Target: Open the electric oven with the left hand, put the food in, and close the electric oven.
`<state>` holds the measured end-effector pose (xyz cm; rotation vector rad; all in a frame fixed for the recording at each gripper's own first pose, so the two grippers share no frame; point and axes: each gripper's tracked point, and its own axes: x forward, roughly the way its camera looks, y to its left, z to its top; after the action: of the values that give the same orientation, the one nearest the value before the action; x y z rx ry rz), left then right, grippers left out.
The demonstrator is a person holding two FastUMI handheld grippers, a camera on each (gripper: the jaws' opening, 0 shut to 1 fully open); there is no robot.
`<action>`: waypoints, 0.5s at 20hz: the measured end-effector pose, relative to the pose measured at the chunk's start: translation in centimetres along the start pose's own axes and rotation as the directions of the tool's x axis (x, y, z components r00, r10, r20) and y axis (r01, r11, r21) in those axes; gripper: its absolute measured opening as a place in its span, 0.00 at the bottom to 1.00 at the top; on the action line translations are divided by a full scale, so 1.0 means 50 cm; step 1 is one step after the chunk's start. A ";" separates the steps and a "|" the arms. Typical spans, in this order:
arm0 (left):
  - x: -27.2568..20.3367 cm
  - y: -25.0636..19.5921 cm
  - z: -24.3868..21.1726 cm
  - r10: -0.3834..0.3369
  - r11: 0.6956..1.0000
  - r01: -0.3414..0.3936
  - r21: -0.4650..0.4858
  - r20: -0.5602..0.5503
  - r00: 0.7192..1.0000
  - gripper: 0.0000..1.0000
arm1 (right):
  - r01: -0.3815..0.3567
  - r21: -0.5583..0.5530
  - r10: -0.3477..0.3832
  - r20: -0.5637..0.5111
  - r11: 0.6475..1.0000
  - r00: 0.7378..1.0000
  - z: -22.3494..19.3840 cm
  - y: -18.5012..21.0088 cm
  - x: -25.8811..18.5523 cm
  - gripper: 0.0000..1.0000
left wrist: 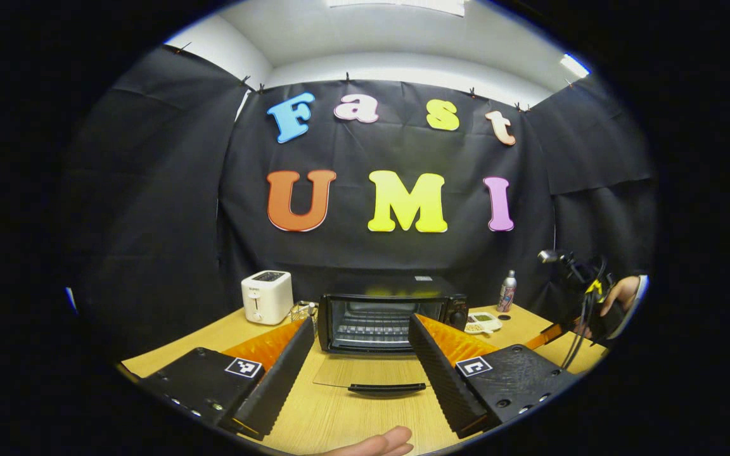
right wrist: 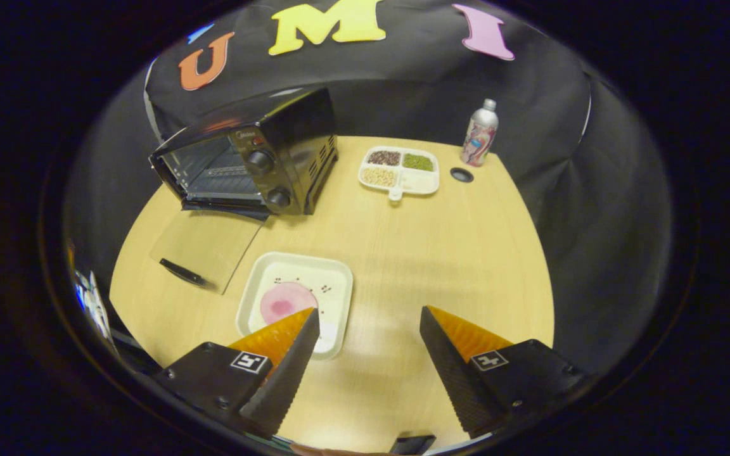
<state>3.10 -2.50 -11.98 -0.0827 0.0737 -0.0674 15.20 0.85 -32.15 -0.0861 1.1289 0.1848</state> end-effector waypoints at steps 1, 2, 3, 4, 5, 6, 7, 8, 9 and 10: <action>-0.014 0.004 0.022 0.005 1.000 -0.005 0.001 0.016 1.000 0.95 | -0.003 0.012 0.003 -0.027 1.000 1.000 -0.003 0.001 0.021 0.97; -0.021 0.006 0.045 0.006 1.000 -0.006 0.008 0.037 0.999 0.95 | -0.016 0.021 0.017 -0.048 1.000 0.999 -0.003 0.006 0.038 0.96; -0.031 0.006 0.059 0.005 1.000 -0.006 0.019 0.045 0.999 0.95 | -0.028 0.032 0.031 -0.068 0.999 0.997 -0.005 0.013 0.056 0.94; -0.038 0.006 0.070 0.007 1.000 -0.008 0.027 0.055 0.998 0.95 | -0.038 0.046 0.042 -0.091 0.998 0.995 -0.011 0.017 0.072 0.92; -0.042 0.005 0.078 0.008 0.999 -0.010 0.031 0.062 0.998 0.95 | -0.043 0.059 0.050 -0.112 0.997 0.992 -0.014 0.020 0.087 0.86; -0.048 0.004 0.083 0.007 0.999 -0.009 0.032 0.065 0.998 0.95 | -0.054 0.066 0.062 -0.133 0.996 0.989 -0.019 0.024 0.099 0.82; -0.049 0.000 0.086 0.005 1.000 -0.007 0.030 0.066 0.998 0.95 | -0.065 0.070 0.075 -0.151 0.995 0.986 -0.024 0.026 0.111 0.77; -0.050 -0.001 0.085 0.005 1.000 -0.007 0.026 0.060 0.998 0.95 | -0.077 0.077 0.088 -0.163 0.994 0.983 -0.025 0.029 0.126 0.75; -0.048 -0.003 0.085 0.007 1.000 -0.008 0.026 0.055 0.998 0.95 | -0.096 0.091 0.110 -0.173 0.991 0.979 -0.028 0.037 0.140 0.74; -0.043 -0.006 0.085 0.007 1.000 -0.008 0.029 0.048 0.999 0.95 | -0.116 0.110 0.136 -0.193 0.987 0.972 -0.032 0.043 0.150 0.71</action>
<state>1.26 -2.32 -7.58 -0.0550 0.0246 -0.0587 16.44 3.48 -39.56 0.0558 1.3441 0.2381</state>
